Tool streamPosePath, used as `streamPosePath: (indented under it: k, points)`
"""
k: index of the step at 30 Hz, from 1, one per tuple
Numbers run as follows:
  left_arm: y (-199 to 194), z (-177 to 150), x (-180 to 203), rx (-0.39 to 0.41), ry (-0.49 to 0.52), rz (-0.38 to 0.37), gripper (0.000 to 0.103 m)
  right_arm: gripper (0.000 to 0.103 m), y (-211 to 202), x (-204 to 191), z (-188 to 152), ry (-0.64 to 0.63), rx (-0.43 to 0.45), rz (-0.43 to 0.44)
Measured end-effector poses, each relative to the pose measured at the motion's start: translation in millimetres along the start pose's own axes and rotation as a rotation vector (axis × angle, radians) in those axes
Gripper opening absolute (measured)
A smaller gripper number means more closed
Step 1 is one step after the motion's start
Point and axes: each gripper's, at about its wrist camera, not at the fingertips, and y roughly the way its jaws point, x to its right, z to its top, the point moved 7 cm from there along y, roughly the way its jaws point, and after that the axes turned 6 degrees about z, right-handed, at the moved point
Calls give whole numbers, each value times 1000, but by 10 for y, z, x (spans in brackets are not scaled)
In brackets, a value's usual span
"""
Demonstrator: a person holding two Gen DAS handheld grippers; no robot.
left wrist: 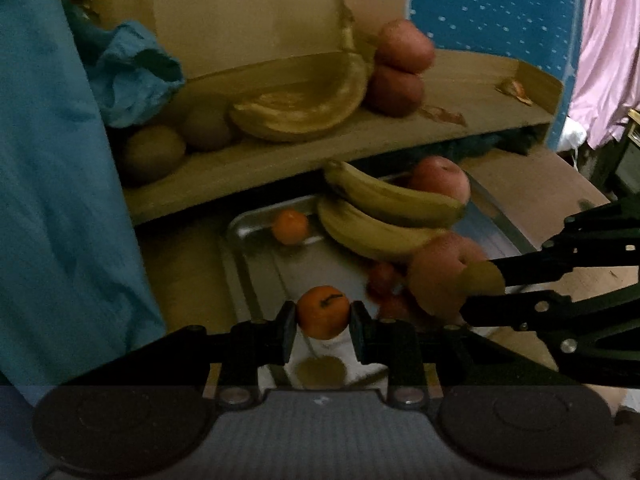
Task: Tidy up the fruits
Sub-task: 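Lift and carry the mandarin with the left tool while the right carries the kiwi toward the tray, then lower the mandarin into the tray and open the left tool while the right releases the kiwi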
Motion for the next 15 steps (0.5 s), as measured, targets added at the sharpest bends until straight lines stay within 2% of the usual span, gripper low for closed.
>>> streamPosePath:
  k: [7,15]
  points:
    - [199,139,-189,1,-42,22,32,26,214,46,270,-22,20,-1]
    - [417,245,-338,-4,-93,37,32,26,535,144,446,-52,-12,16]
